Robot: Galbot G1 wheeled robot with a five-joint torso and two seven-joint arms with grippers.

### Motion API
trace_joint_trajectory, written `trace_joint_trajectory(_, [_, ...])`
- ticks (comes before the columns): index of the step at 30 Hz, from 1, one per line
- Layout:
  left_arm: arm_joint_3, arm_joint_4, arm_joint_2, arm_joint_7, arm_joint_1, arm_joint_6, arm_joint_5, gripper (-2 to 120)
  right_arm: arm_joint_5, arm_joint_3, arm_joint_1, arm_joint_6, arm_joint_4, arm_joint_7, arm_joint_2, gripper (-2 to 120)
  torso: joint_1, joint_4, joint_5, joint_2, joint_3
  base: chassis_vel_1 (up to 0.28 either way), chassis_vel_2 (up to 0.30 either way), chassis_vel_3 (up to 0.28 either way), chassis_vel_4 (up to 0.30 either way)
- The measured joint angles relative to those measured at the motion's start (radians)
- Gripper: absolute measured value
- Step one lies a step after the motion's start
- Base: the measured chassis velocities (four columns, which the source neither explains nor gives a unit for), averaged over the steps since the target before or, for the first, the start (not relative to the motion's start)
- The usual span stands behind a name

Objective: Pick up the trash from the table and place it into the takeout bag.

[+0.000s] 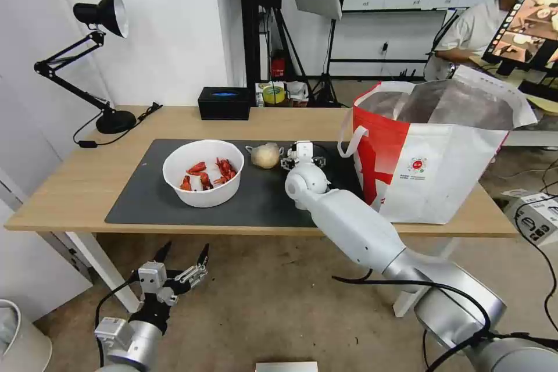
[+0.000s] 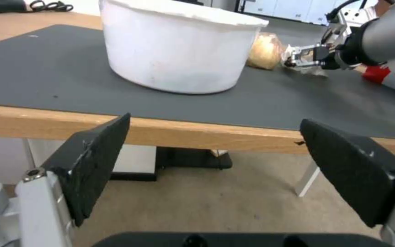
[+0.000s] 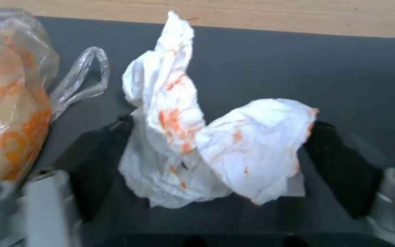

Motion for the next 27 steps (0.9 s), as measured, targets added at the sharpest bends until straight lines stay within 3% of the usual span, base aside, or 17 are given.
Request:
trace_joint_trajectory(2, [0.0, -0.001, 0.0, -0.001, 0.0, 0.0, 0.0, 100, 0.0, 0.0, 0.001, -0.001, 0.0, -0.004, 0.0, 76, 0.0, 0.0, 0.0, 0.0, 0.0, 0.0, 0.0, 0.0, 0.0])
trace_joint_trajectory(12, [0.004, -0.001, -0.006, -0.002, 0.001, -0.001, 0.002, 100, 0.006, 0.0, -0.017, -0.004, 0.028, -0.007, -0.016, 41, 0.0, 0.0001, 0.0, 0.0, 0.0, 0.0, 0.0, 0.0, 0.0])
trace_joint_trajectory(18, [0.006, -0.003, -0.009, -0.002, 0.0, -0.002, 0.003, 100, -0.001, 0.003, -0.054, 0.059, 0.086, -0.082, -0.054, 22, 0.0, 0.0, 0.0, 0.0, 0.0, 0.0, 0.0, 0.0, 0.0])
trace_joint_trajectory(20, [0.009, -0.007, -0.013, -0.003, -0.001, -0.002, 0.005, 100, -0.032, 0.003, -0.083, 0.1, 0.163, -0.129, -0.094, 10, 0.0, 0.0, 0.0001, 0.0, 0.0, 0.0, 0.0, 0.0, 0.0])
trace_joint_trajectory(24, [0.009, -0.012, -0.017, -0.004, 0.001, -0.002, 0.007, 100, -0.052, 0.007, -0.13, 0.128, 0.341, -0.169, -0.173, 0, 0.0, -0.0003, 0.0002, 0.0, 0.0, 0.0, 0.0, 0.0, 0.0])
trace_joint_trajectory(27, [0.01, -0.019, -0.019, -0.004, 0.003, -0.002, 0.009, 100, -0.039, 0.024, -0.173, 0.141, 0.494, -0.19, -0.239, 0, 0.0, -0.0001, 0.0002, 0.0, 0.0, 0.0, 0.0, 0.0, 0.0])
